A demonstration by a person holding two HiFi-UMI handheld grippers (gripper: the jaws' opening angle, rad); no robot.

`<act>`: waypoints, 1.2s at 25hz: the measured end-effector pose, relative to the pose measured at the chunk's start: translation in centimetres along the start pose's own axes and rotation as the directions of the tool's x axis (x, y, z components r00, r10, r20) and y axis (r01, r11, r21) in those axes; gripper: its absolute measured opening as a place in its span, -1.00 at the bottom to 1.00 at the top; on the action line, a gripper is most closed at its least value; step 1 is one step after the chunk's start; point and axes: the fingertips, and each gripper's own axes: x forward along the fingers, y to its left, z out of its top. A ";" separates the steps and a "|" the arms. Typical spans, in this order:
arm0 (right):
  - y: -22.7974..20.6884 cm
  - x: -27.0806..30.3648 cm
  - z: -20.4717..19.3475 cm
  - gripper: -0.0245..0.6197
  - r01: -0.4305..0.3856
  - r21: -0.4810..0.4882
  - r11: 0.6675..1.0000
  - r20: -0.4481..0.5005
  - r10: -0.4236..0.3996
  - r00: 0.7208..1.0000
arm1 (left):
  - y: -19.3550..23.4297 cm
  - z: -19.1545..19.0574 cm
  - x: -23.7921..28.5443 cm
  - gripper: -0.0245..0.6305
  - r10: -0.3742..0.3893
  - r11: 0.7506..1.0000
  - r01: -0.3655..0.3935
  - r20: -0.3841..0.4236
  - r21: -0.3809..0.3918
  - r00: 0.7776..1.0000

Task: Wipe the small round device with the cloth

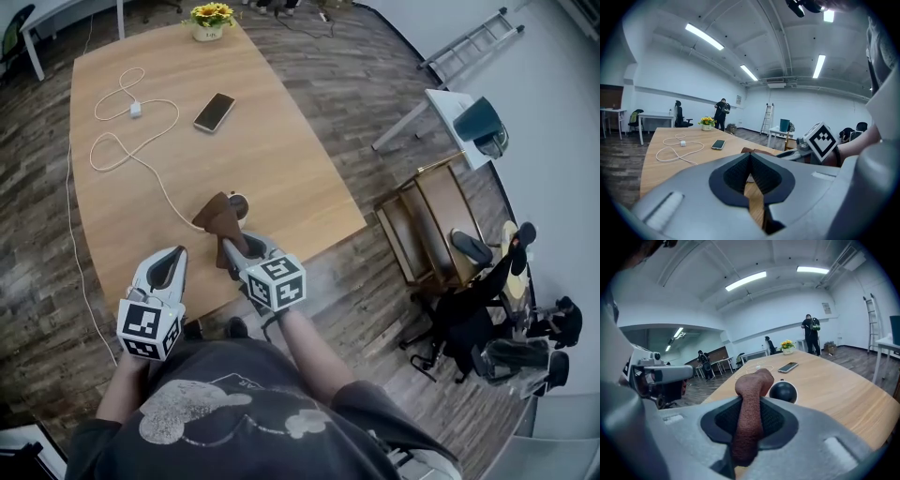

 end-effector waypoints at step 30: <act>-1.2 -2.1 -5.0 -0.70 0.086 0.157 0.984 -0.135 -0.065 0.989 | 1.9 -2.2 1.6 -0.87 0.045 0.998 -0.048 -0.066 -0.044 0.997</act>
